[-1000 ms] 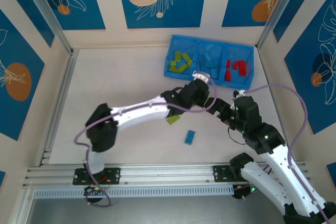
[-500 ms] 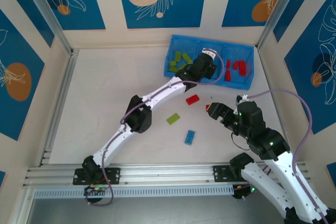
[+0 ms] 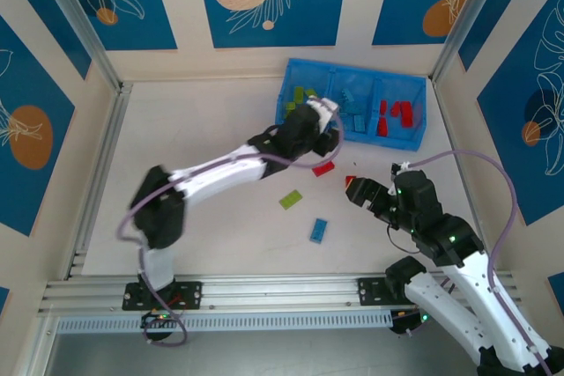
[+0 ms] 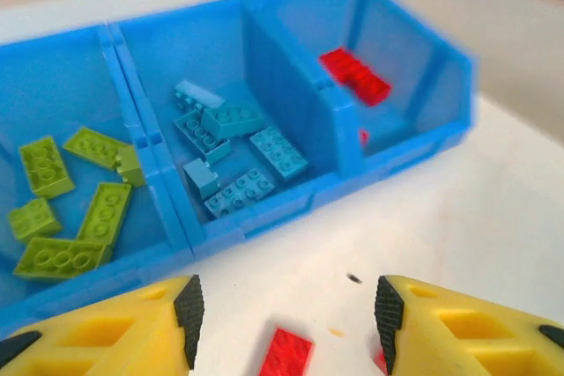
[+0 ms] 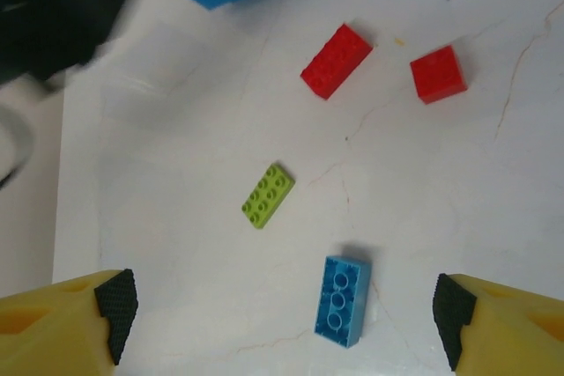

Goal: Sort the legos into containers by color

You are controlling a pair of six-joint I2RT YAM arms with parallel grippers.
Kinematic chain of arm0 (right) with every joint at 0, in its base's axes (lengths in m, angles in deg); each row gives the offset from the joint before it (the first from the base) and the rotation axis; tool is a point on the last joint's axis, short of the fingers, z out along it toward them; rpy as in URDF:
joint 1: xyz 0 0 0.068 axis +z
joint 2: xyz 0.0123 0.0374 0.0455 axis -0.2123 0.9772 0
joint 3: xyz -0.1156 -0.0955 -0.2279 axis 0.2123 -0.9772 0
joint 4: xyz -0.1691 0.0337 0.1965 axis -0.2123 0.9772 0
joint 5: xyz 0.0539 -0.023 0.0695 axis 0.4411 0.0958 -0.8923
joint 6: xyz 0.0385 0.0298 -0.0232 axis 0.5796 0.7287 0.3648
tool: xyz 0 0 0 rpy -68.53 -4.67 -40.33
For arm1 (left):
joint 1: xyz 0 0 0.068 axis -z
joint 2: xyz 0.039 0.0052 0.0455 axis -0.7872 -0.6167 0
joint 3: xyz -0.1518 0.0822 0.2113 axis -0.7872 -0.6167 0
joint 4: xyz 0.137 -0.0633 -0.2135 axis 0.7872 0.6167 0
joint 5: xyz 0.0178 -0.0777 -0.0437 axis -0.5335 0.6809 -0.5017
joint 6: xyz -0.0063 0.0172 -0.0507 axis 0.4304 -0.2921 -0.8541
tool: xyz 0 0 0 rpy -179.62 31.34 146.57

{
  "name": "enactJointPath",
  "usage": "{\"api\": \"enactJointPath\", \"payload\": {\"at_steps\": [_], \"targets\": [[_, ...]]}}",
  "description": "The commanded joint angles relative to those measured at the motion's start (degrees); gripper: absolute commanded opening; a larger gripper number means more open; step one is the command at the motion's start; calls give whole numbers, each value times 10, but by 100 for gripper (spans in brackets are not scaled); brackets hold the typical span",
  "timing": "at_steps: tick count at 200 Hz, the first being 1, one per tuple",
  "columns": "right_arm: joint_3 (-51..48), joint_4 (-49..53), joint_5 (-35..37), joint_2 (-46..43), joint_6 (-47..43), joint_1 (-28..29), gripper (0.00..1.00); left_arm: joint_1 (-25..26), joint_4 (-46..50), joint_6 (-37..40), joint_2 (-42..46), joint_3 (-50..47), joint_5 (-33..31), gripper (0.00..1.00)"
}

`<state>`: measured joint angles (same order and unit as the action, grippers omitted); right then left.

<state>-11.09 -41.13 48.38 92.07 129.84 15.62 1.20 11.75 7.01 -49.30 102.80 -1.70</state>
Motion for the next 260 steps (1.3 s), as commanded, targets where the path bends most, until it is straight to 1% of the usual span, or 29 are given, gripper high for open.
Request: {"api": "enactJointPath", "payload": {"at_steps": [1,12,27,35,51,59,71,85,94,103,111,125,141,148,156,171,181,190,204,218,230,239,247,260], "targets": [[-9,-14,-55,51,-15,18,88,27,-73,61,146,-131,29,57],[-10,-19,-54,86,-11,41,87,42,-38,96,212,-190,48,58],[-10,-20,-30,134,4,89,87,64,11,127,288,-256,62,61],[-9,-16,-8,165,17,118,87,73,33,131,327,-291,73,65],[-3,0,42,224,55,175,88,82,62,139,399,-356,118,75],[-2,8,66,255,75,201,89,85,68,142,431,-388,130,78],[2,7,83,303,99,231,90,88,66,143,474,-437,125,80],[9,-1,88,361,118,254,93,88,58,146,520,-487,103,85],[15,-9,86,393,123,263,93,88,55,151,546,-512,92,87],[19,-18,87,427,128,268,93,88,52,159,567,-532,82,92],[23,-30,83,454,128,270,92,88,49,165,581,-548,73,94],[25,-57,71,494,127,270,85,88,39,172,595,-567,60,95],[28,-73,67,529,135,271,71,88,30,174,601,-581,47,95],[32,-74,70,536,140,272,64,88,30,174,602,-583,40,96],[35,-72,75,538,145,275,53,89,37,175,602,-583,33,97],[44,-58,97,526,151,280,36,88,42,175,606,-587,21,98],[50,-45,116,508,152,282,30,88,41,174,612,-591,16,99],[57,-33,136,485,151,283,29,88,34,171,619,-598,11,99],[72,-22,181,445,131,275,28,88,18,165,630,-608,1,100],[92,-37,225,404,84,245,27,88,9,163,638,-615,-7,100],[107,-88,225,380,14,189,26,88,4,161,643,-620,-13,100],[119,-137,216,378,-37,140,25,88,4,160,644,-621,-16,100],[135,-168,200,389,-79,91,25,88,6,161,644,-621,-21,100],[178,-205,177,435,-129,16,25,88,10,163,642,-622,-28,100]]}}
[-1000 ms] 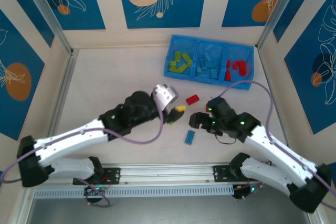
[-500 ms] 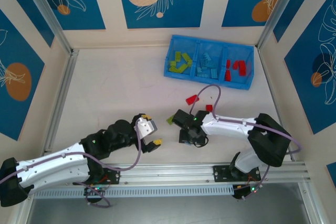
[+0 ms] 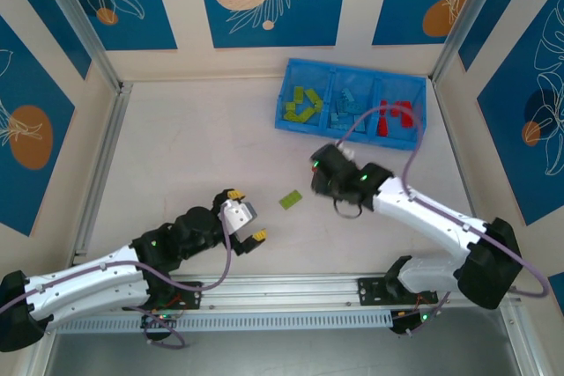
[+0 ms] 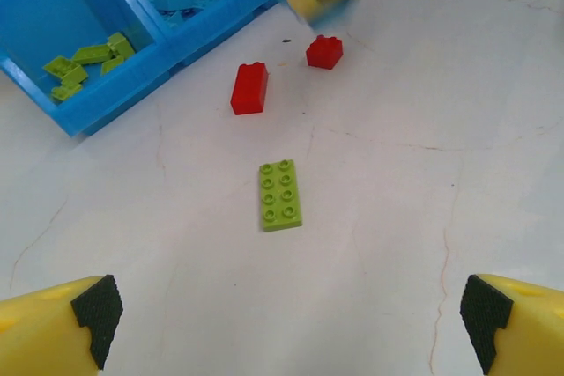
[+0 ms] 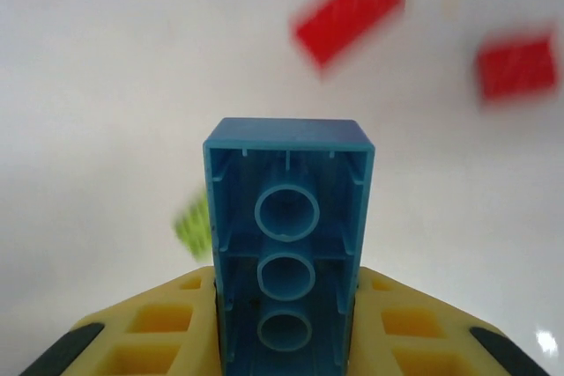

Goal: Sort the legos into containers by color

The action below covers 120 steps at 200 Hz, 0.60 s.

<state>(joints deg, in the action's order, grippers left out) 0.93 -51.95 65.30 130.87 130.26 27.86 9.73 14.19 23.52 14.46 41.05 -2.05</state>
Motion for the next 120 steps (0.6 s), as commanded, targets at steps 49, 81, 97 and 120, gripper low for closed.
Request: {"api": "enactJointPath", "payload": {"at_steps": [49,81,97,120], "targets": [[316,-99,-86,315,-183,-267,24,2,2,9,-9,1,-55,100],[582,14,-57,514,-220,-305,29,2,0,11,-19,1,-60,100],[710,80,-53,592,-230,-315,45,2,-1,13,-25,1,-65,100],[825,150,-57,643,-222,-319,58,2,-4,15,-37,1,-73,100]]}}
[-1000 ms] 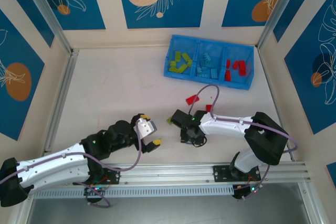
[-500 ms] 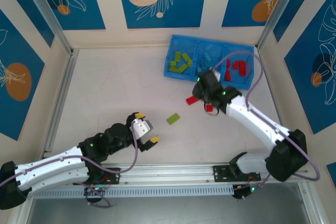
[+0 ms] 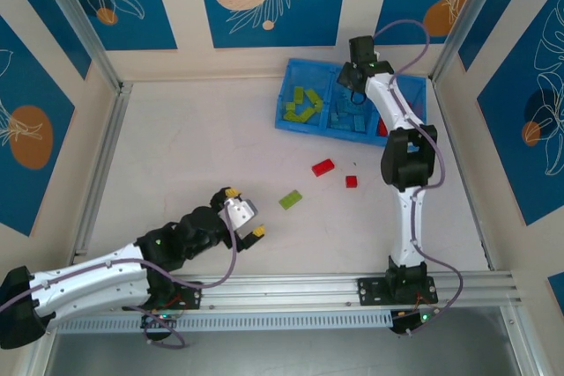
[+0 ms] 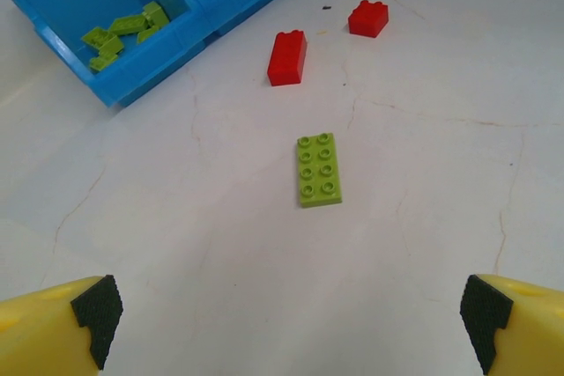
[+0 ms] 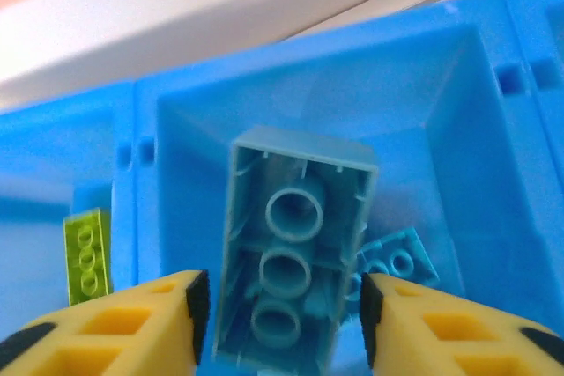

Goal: Sort the legos into containers by color

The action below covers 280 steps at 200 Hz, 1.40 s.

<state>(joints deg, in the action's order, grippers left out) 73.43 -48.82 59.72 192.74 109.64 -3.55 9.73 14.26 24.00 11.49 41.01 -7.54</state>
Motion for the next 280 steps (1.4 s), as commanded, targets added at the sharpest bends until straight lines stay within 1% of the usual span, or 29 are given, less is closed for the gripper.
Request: {"api": "enactJointPath", "payload": {"at_steps": [1,17,30,42,64,75,103,122,142,162,179,201,210,228,247,280], "targets": [[102,119,-2,23,-16,-5,58,3,-5,10,-9,2,-19,100],[84,117,-17,-2,-10,-1,60,2,-12,9,-15,0,-21,100],[41,107,-37,-38,-4,3,60,2,-18,8,-21,-1,-19,100],[-16,88,-54,-91,-4,9,61,2,-23,6,-29,-1,-18,100],[-157,46,-87,-206,-4,20,63,2,-39,-5,-45,-1,-17,100],[-234,20,-112,-270,-5,25,64,1,-52,-10,-52,-1,1,100],[-424,-22,-158,-439,-3,36,65,-2,-92,-51,-86,11,27,100],[-547,-46,-193,-555,-1,54,67,-9,-83,-79,-144,53,15,100],[-648,-50,-226,-660,15,88,69,-37,-16,-112,-238,138,30,100],[-724,-63,-266,-739,42,137,71,-76,57,-145,-347,234,80,100],[-752,-34,-264,-770,53,182,72,-95,91,-152,-430,299,125,100],[-762,16,-225,-785,65,217,76,-111,142,-156,-528,385,175,100],[-767,28,-214,-789,66,223,78,-112,167,-154,-561,418,179,100],[-776,42,-214,-793,69,227,79,-112,198,-154,-613,465,179,99],[-784,48,-211,-802,75,230,79,-113,217,-154,-647,488,169,93],[-794,44,-207,-813,80,231,80,-113,249,-151,-691,510,195,84]]}}
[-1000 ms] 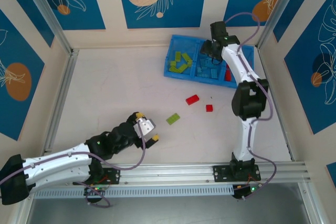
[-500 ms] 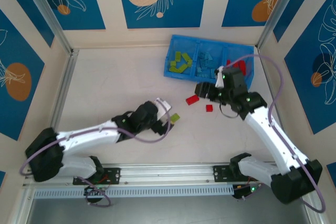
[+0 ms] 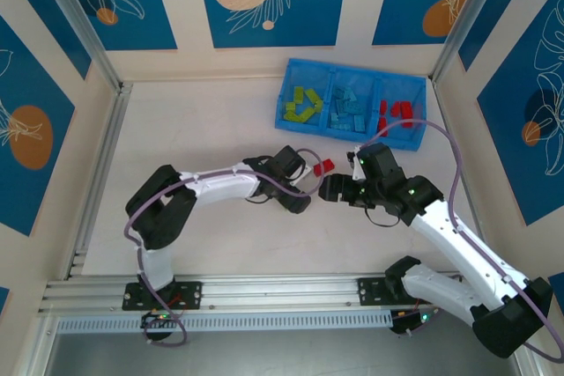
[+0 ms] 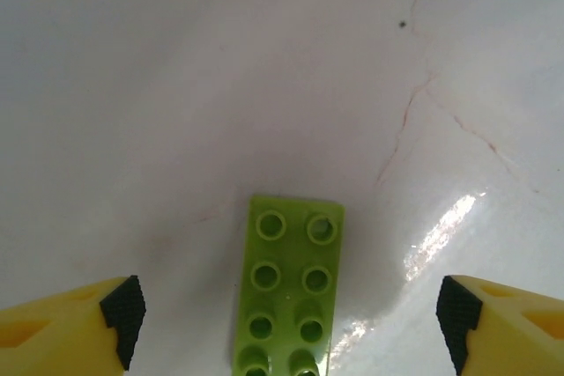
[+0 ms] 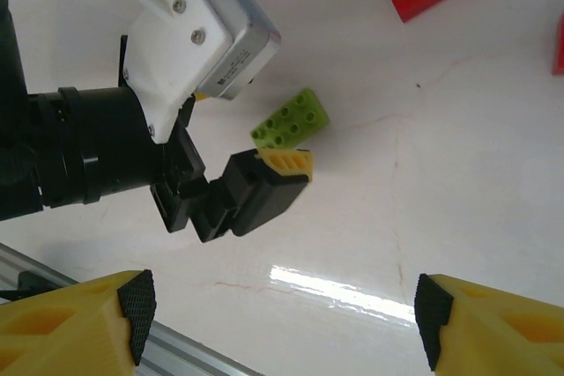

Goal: Sort the legos into containers by color

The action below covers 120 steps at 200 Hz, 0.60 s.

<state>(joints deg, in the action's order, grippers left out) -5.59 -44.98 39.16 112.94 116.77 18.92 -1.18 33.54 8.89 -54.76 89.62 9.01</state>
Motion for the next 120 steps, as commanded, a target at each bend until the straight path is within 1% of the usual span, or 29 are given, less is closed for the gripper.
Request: {"api": "enactJointPath", "payload": {"at_steps": [1,16,29,39,49,64,69,88,97,108,120], "targets": [[-4,5,-2,-14,9,6,80,-3,57,0,-30,24,30,83],[-2,4,-1,-13,9,6,80,-4,71,2,-43,31,41,78],[-2,1,2,-13,10,6,80,-4,76,3,-49,31,54,68],[-2,0,2,-12,10,6,80,-4,78,4,-53,31,58,63],[-2,-2,1,-12,13,7,80,-3,81,4,-57,31,52,58],[-2,-3,0,-11,16,8,80,-4,86,7,-59,32,36,44],[-1,-2,0,-13,17,9,80,-3,89,9,-60,33,30,42],[1,-2,1,-15,25,13,80,0,95,17,-59,37,4,39],[4,-2,3,-17,30,17,80,0,91,20,-54,36,-1,37],[7,-2,7,-23,35,23,80,0,78,22,-38,32,-9,34],[12,-2,17,-33,41,31,79,-2,52,23,-5,24,-13,34]]}}
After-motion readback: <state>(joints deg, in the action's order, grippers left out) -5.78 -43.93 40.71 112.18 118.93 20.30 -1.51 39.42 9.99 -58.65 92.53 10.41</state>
